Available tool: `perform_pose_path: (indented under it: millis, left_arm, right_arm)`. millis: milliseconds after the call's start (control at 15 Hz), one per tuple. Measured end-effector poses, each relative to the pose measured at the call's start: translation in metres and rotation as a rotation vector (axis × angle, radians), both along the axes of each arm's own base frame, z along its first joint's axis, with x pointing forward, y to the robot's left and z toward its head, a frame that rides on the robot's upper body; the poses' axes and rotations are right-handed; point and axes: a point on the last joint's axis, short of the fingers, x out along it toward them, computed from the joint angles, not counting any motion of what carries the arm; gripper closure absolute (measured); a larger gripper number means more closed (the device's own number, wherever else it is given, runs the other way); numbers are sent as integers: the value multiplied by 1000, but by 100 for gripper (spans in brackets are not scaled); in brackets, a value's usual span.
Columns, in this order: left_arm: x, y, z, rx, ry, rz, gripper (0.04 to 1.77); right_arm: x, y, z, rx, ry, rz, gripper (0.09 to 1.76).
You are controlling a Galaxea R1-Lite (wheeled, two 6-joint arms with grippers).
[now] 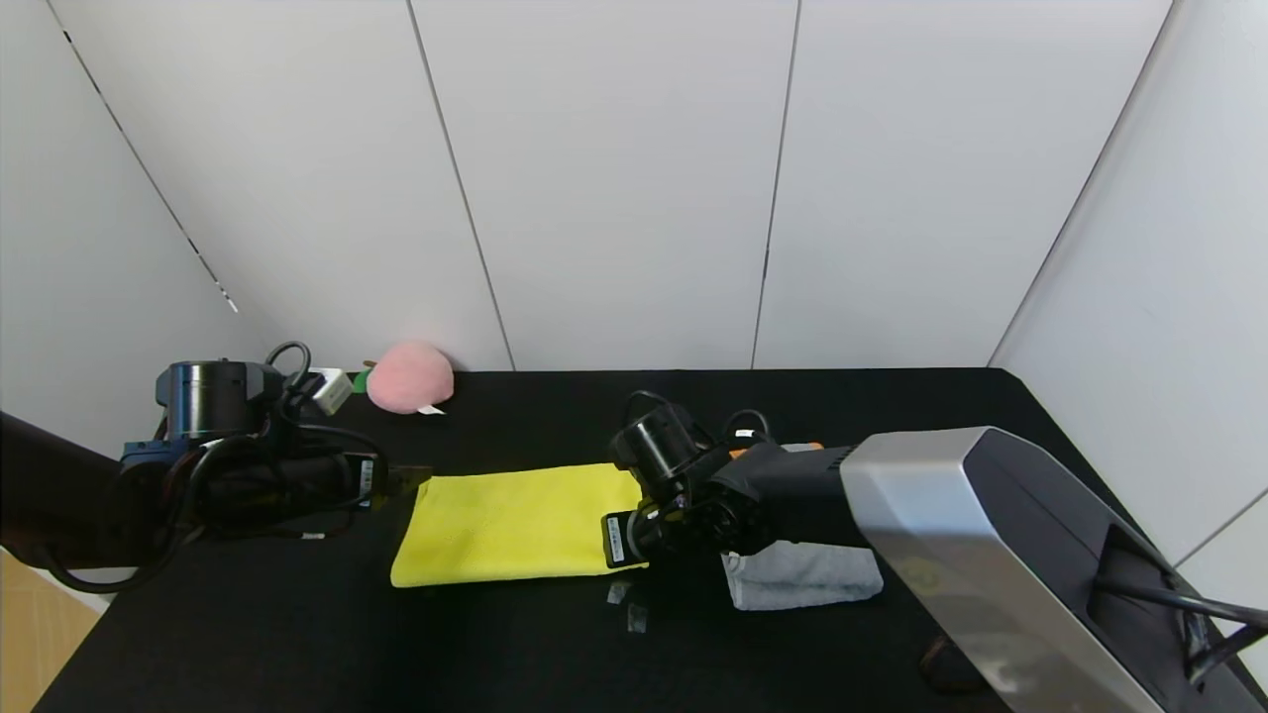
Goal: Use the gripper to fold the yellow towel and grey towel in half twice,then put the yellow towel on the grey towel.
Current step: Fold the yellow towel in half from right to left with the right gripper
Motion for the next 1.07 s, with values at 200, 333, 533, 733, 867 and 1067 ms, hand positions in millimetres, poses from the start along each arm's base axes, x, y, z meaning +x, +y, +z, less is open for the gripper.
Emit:
perform_pose_path:
  millis: [200,333,533,733,867,1067]
  left_arm:
    - [0,1,0,0,-1,2,9]
    - [0,1,0,0,-1,2,9]
    - [0,1,0,0,-1,3,9]
    - [1,1,-1,0,2,5,9]
    - [1,2,-2,0,5,6,9]
    - [2,3,-4,0,11,6,9]
  right_arm:
    - [-1,1,-1,2,4,-2,169]
    - [-1,2,-1,2,4,0,169]
    - [0,0,2,4,1,-6,169]
    - [3,-8,14,9,-5,-19,169]
    - [5,-14,23,12,-9,-32,169]
    - [12,-30,40,17,-15,-65,169]
